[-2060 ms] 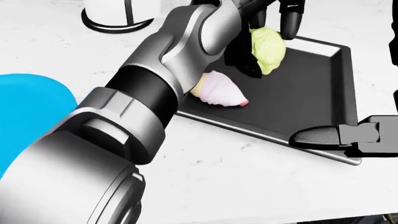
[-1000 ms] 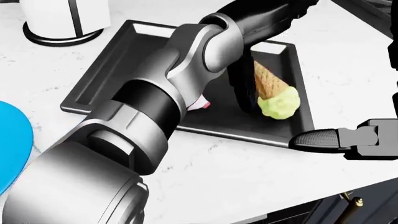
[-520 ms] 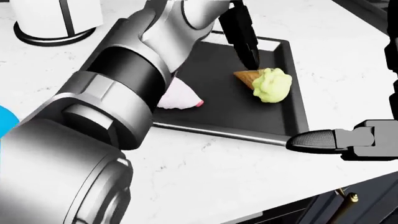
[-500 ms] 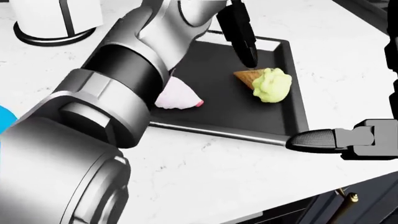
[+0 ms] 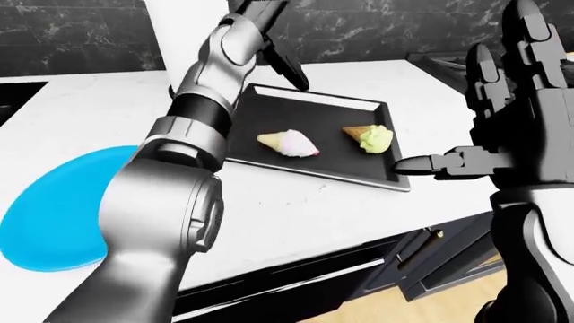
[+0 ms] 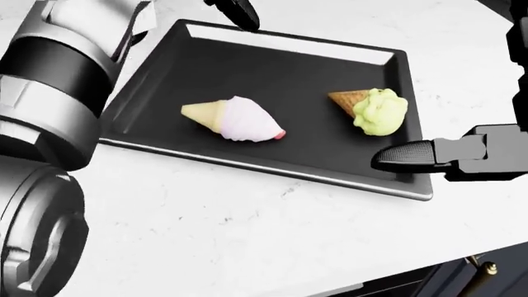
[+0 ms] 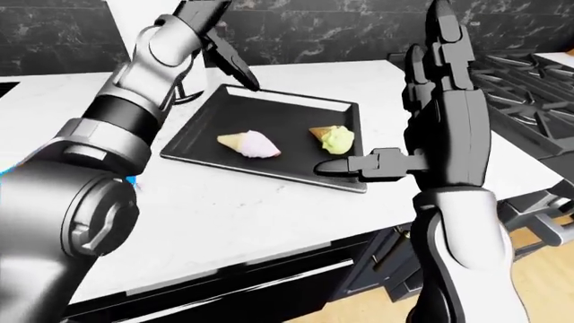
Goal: Move the dessert items from the plate to the tray.
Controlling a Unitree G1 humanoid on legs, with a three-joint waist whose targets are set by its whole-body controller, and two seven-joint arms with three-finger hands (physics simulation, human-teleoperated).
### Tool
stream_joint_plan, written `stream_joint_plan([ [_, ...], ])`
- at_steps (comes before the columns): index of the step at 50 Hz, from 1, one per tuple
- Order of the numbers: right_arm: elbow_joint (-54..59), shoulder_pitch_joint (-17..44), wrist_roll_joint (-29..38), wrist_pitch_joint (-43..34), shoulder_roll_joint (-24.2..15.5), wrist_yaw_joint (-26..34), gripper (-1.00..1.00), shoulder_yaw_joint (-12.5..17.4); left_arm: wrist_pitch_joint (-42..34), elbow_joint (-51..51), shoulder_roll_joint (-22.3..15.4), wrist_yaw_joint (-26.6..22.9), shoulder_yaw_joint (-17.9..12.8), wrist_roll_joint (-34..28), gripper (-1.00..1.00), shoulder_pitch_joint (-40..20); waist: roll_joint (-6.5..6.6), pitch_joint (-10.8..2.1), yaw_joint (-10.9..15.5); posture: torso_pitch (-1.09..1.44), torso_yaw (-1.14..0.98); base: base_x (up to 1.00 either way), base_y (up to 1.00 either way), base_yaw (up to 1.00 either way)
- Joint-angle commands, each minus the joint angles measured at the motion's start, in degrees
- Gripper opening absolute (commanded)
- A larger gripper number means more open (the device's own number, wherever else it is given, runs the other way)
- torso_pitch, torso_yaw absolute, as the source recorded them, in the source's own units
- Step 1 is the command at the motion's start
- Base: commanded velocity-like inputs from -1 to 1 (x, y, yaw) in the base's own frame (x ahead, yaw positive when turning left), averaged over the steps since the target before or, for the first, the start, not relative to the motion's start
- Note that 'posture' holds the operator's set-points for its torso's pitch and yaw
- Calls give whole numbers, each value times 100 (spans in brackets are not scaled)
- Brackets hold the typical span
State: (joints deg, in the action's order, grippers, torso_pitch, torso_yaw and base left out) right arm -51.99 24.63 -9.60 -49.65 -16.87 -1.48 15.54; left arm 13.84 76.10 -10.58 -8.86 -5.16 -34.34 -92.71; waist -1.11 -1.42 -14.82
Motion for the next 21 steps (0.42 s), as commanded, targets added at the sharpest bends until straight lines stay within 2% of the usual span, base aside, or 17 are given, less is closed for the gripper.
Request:
stream_joint_plan([
  [1, -38, 121, 92, 168, -48, -2, 100, 32, 100, -384, -179, 91, -45, 285, 100, -256, -1, -156, 8, 0, -15, 0, 0, 0],
  [2, 14, 135, 169, 188, -77, -10, 100, -6, 46, -433, -253, 277, -53, 347, 100, -290, 4, -149, 27, 0, -15, 0, 0, 0],
  [3, 30, 203, 171, 152, -65, -5, 100, -14, 50, -521, -321, 82, -45, 453, 100, -253, 7, -144, 44, 0, -15, 0, 0, 0],
  [4, 33, 262, 177, 108, -98, 26, 100, -13, -7, -688, -412, 197, -75, 554, 100, -184, 13, -138, 62, 0, -15, 0, 0, 0],
  [8, 138, 364, 186, 128, -127, 96, 100, 40, -451, -1661, -784, -26, -58, 871, 100, 315, 46, -95, 123, 0, -15, 0, 0, 0],
  [10, 319, 354, 268, 313, -120, 110, 100, -28, -1069, -3010, -1042, -263, -130, 1029, 100, 942, 76, -71, 149, 0, -15, 0, 0, 0],
  [13, 567, 343, 409, 564, -33, 112, 100, -147, -2379, -5199, -1299, -745, -298, 1264, 100, 1821, 141, -42, 157, 0, -15, 0, 0, 0],
  [17, 823, 587, 480, 618, -32, 154, 100, -210, -3602, -7064, -1631, -1168, -449, 1333, 100, 2575, 174, 10, 209, 0, -15, 0, 0, 0],
  [18, 849, 610, 487, 623, -27, 164, 100, -213, -3754, -7308, -1697, -1268, -426, 1320, 100, 2684, 183, 23, 223, 0, -15, 0, 0, 0],
  [21, 1060, 670, 586, 781, -58, 212, 100, -268, -4438, -8272, -1880, -1517, -647, 1533, 100, 3043, 200, 66, 292, 0, -15, 0, 0, 0],
])
